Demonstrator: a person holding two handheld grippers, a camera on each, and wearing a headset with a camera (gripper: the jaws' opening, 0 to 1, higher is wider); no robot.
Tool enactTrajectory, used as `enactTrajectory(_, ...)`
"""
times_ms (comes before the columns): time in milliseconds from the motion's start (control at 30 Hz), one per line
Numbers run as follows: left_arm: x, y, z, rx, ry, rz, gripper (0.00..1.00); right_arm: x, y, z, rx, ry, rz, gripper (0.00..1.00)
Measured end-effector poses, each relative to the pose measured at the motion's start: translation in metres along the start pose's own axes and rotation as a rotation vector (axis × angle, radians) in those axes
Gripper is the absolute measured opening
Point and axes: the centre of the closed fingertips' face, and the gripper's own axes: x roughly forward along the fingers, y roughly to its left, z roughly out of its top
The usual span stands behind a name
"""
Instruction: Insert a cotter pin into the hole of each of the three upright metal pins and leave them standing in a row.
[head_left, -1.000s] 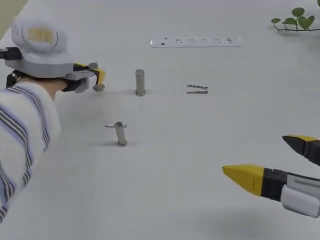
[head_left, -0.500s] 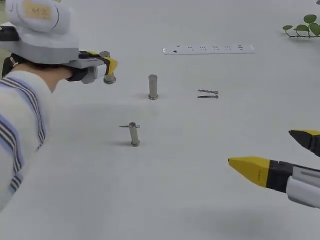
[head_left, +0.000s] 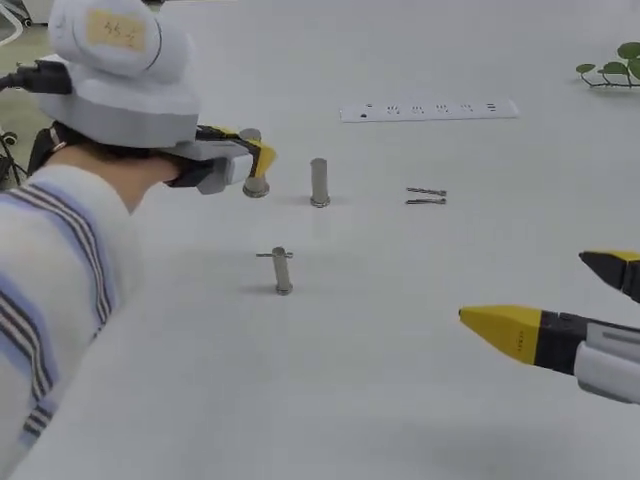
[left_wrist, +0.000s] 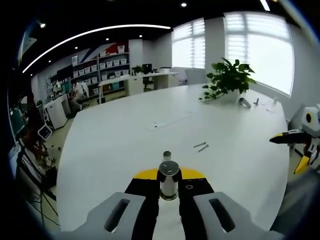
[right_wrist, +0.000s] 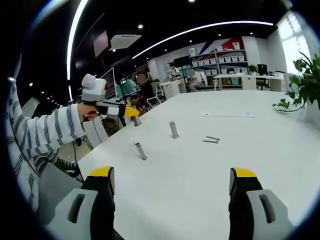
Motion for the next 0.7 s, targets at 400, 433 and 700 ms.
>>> enactTrajectory(400, -0.013, -0.043, -0.036, -0.076, 0.013, -0.052, 0.09, -0.002, -0.002, 0.0, -0.008, -0.009, 0.002, 0.94)
enactTrajectory(433, -0.014, -0.046, -0.039, -0.08, 0.01, -0.054, 0.09, -0.002, -0.002, 0.0, -0.009, -0.011, 0.001, 0.94)
enactTrajectory(700, -0.014, -0.057, -0.066, -0.086, 0.04, -0.037, 0.09, -0.004, -0.002, -0.002, -0.013, -0.01, 0.005, 0.94)
